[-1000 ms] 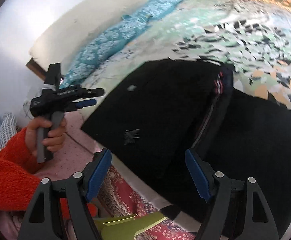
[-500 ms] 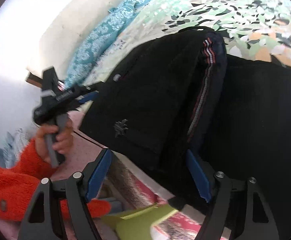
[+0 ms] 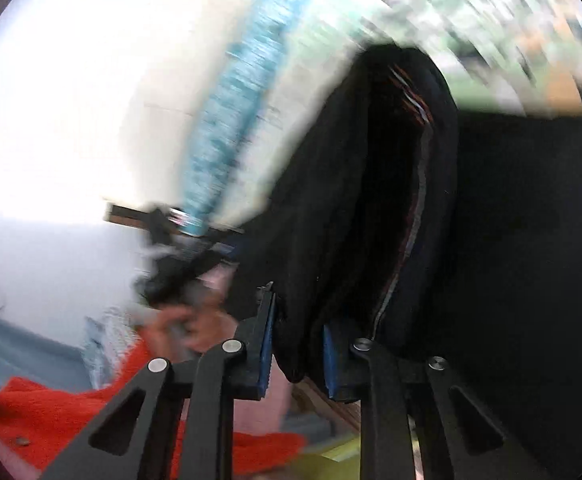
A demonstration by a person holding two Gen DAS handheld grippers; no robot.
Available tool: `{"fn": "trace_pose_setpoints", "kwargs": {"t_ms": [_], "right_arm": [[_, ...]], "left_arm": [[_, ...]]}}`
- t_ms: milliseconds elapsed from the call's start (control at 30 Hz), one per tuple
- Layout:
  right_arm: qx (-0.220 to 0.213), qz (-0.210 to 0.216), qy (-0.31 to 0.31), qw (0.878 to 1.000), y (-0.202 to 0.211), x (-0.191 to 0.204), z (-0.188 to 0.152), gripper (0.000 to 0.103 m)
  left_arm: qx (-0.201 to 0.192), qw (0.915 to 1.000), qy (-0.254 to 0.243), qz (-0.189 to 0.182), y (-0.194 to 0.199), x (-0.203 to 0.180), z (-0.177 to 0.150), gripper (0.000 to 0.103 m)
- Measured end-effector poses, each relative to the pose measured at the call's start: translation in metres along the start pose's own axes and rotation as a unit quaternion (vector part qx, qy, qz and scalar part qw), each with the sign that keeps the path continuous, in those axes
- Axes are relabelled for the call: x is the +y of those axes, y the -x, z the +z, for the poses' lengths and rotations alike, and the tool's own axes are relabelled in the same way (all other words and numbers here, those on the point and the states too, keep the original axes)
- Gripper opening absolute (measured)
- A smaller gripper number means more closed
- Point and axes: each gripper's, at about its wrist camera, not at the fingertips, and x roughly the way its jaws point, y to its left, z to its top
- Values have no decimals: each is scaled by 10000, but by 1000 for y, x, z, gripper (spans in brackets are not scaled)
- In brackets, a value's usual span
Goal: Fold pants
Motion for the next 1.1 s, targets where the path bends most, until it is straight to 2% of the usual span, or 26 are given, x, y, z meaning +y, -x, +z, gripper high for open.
{"fn": "trace_pose_setpoints", "kwargs": {"t_ms": [67,200,333,400,567,667,733,833,933,1000,1067,1100], "right_arm": [[-177,30,306,9994,21,29,7,20],[-325,-169,798,9961,60,69,14,20],[-376,-485,946,9936,97,76,6,20],[-450,-703,829,9931,114,67,-2,20],[-721,-1236,155,9896,149,15,-32,20],[-729,-1686,-375,9823,162,-28,-41,20],[-773,-1821,-788,9771,162,-51,-49,20],[-542,-2288,-1029,9665,159,-76,-53,21],[-361,-2718,-1261,9534,146,-93,-49,24],[-425,-2803,-1223,9511,142,-87,-44,27],[-452,-2905,-1175,9486,145,-82,-40,37],[-477,-3050,-1109,9447,149,-77,-36,38]], "left_arm": [[12,10000,45,-9,-2,1,1,80],[16,10000,-22,-9,-2,-1,1,80],[-39,9998,-185,-26,3,-7,-1,80],[-48,9996,-266,-29,4,-11,-2,80],[4,9988,-494,-19,0,-21,-4,80],[6,9972,-754,27,0,-32,-8,80],[-21,9954,-960,55,2,-40,-12,80],[-77,9919,-1263,64,8,-55,-18,80],[-203,9863,-1632,-95,18,-78,-26,80],[-297,9783,-2036,-242,26,-100,-35,81],[-333,9691,-2407,-411,31,-119,-45,81],[-326,9640,-2592,-501,32,-128,-51,81]]}}
